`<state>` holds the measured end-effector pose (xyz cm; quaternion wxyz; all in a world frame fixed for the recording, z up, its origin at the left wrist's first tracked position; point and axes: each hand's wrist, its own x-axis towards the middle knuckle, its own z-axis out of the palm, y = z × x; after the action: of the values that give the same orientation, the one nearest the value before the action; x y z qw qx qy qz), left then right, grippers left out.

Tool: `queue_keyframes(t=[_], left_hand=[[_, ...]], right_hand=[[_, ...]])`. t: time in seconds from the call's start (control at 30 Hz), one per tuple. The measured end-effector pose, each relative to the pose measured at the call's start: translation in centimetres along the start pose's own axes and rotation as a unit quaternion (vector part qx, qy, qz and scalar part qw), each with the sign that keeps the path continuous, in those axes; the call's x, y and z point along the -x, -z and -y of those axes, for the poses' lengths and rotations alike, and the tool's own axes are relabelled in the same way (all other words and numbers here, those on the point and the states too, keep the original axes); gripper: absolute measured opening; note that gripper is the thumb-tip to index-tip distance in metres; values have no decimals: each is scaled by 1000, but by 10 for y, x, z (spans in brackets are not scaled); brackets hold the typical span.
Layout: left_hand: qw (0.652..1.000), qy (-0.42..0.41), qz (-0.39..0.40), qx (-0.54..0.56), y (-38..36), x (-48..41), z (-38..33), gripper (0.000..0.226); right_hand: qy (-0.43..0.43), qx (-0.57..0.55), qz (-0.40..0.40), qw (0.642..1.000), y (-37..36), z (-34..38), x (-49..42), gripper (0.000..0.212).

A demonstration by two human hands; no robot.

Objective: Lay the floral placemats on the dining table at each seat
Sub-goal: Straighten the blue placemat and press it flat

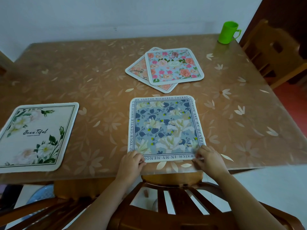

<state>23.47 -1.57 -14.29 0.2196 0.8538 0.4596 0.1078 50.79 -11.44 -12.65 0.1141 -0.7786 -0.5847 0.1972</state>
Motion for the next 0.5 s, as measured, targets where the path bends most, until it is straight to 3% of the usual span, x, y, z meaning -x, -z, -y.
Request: queue_keyframes(t=[0.5], left_hand=[[1000,4,-3,5,-1,1,0,10]], right_hand=[[-10,-14,-11,1000,-1,2,2,15]])
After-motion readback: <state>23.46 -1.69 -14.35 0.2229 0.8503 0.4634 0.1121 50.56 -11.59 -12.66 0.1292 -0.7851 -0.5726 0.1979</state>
